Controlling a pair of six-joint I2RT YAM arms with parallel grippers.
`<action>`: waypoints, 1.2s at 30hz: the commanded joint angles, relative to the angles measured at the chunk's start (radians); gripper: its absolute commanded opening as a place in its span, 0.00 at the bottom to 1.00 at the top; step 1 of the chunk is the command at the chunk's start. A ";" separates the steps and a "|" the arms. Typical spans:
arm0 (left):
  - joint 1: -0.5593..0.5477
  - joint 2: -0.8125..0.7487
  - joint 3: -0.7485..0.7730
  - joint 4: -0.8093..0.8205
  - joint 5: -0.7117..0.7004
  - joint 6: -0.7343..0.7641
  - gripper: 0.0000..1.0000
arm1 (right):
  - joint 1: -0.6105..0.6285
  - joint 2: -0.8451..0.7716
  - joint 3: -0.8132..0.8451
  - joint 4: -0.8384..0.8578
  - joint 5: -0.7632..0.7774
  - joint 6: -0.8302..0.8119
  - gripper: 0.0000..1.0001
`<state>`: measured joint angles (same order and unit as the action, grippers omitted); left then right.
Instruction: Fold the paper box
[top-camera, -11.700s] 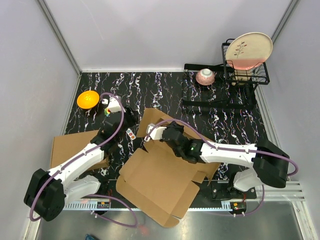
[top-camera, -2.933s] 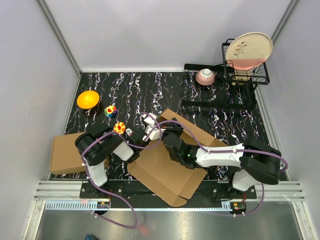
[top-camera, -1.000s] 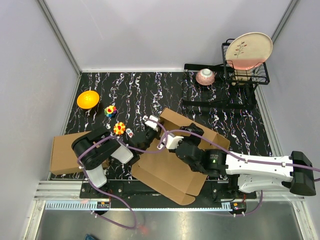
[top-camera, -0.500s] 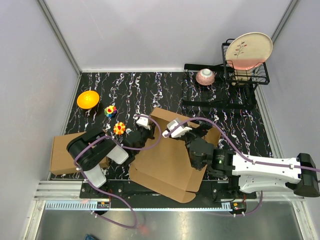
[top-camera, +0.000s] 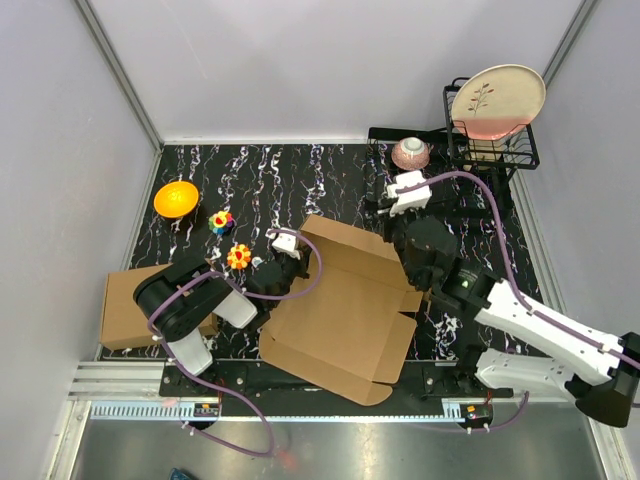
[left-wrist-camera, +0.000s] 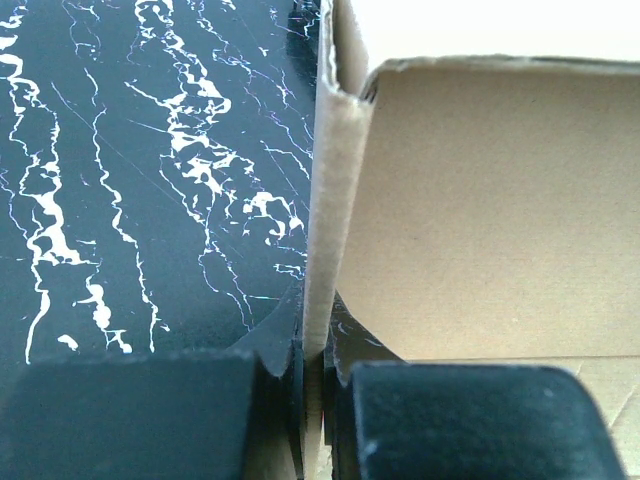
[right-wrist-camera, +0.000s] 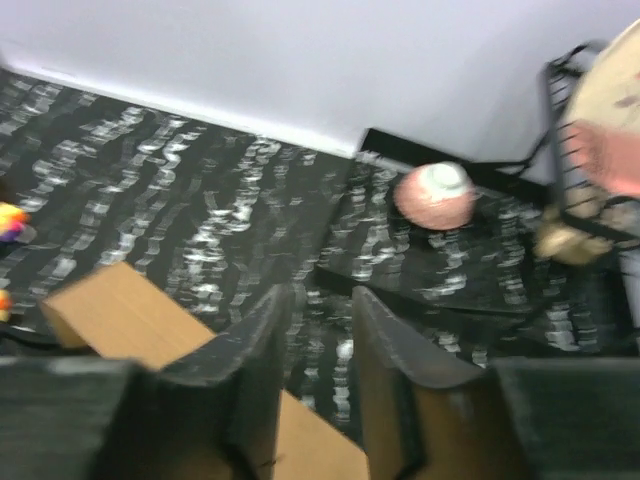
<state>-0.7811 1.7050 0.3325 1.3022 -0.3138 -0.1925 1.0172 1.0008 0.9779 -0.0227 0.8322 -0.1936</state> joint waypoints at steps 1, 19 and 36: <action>-0.001 -0.008 -0.006 0.364 0.027 -0.027 0.00 | -0.077 0.084 0.045 -0.056 -0.341 0.330 0.30; -0.015 -0.033 -0.009 0.364 -0.045 0.073 0.00 | -0.117 0.302 -0.025 0.015 -0.485 0.391 0.18; -0.052 -0.128 -0.046 0.287 -0.254 0.159 0.00 | -0.120 0.164 -0.042 -0.020 -0.244 0.381 0.21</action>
<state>-0.8295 1.6421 0.2981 1.2713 -0.4503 -0.0673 0.9073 1.3018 0.9443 -0.0505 0.3904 0.1917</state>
